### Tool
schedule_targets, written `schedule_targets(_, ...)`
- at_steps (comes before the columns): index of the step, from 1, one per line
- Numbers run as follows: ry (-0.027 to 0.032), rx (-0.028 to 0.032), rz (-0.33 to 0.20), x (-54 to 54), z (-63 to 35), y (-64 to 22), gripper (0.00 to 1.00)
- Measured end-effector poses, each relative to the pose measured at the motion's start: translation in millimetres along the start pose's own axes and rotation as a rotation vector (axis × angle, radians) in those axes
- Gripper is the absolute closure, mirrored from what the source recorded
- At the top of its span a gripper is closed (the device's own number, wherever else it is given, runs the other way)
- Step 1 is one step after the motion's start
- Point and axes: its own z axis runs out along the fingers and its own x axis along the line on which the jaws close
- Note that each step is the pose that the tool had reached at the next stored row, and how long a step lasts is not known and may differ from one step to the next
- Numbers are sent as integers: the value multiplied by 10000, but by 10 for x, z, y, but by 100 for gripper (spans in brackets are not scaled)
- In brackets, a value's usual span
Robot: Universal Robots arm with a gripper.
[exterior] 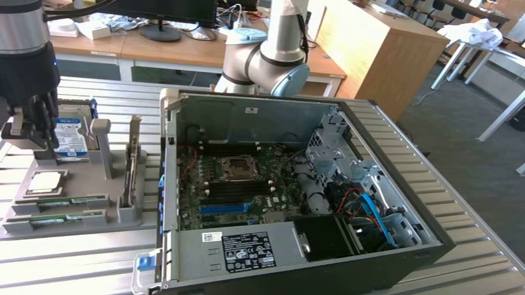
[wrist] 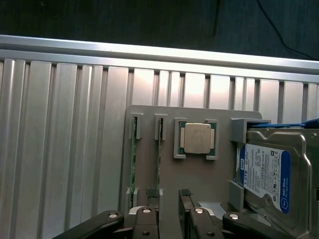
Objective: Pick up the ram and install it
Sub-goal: 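Pick up the ram and move it above insertion slot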
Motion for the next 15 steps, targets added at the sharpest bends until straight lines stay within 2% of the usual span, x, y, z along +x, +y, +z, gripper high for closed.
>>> schedule_targets(15, 0, 0, 0, 2, 95, -4, 70)
